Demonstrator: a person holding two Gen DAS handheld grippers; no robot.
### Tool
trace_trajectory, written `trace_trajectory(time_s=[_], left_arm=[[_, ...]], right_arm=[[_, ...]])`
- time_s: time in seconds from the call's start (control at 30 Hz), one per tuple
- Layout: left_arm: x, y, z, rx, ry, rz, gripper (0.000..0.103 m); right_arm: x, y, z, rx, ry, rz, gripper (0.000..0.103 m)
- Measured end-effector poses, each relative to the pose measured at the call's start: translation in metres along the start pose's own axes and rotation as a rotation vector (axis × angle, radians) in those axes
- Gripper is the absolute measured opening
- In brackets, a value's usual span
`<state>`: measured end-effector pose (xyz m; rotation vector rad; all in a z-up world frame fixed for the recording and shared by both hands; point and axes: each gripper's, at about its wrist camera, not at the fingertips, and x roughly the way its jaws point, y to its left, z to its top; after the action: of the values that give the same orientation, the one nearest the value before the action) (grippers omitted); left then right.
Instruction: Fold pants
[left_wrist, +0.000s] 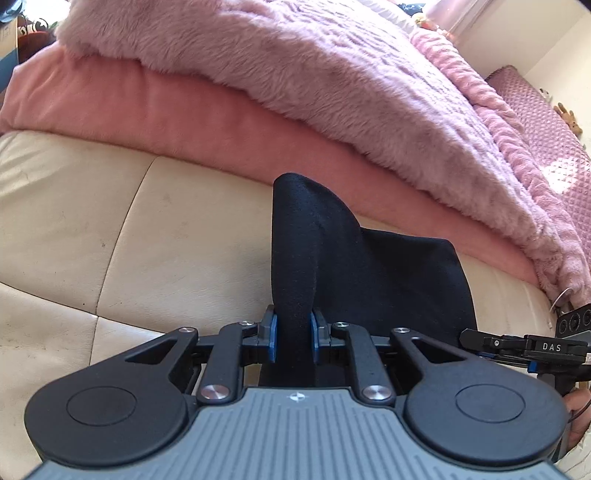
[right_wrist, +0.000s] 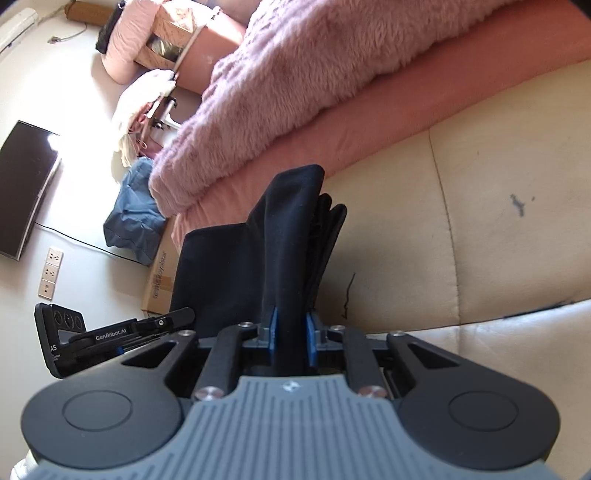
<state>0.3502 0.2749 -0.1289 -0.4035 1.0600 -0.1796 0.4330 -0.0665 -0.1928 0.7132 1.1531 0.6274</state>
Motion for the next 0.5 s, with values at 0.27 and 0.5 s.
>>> trace_trajectory(time_s=[0.27, 0.5], left_arm=[[0.019, 0.03, -0.007, -0.031, -0.011, 0.019, 0.034], [0.001, 0.034, -0.016, -0.028, -0.031, 0.086, 0.05]], right_arm=[[0.02, -0.018, 0.002, -0.026, 0.015, -0.066, 0.013], [0.016, -0.014, 0.001, -0.091, 0.002, -0.123, 0.023]])
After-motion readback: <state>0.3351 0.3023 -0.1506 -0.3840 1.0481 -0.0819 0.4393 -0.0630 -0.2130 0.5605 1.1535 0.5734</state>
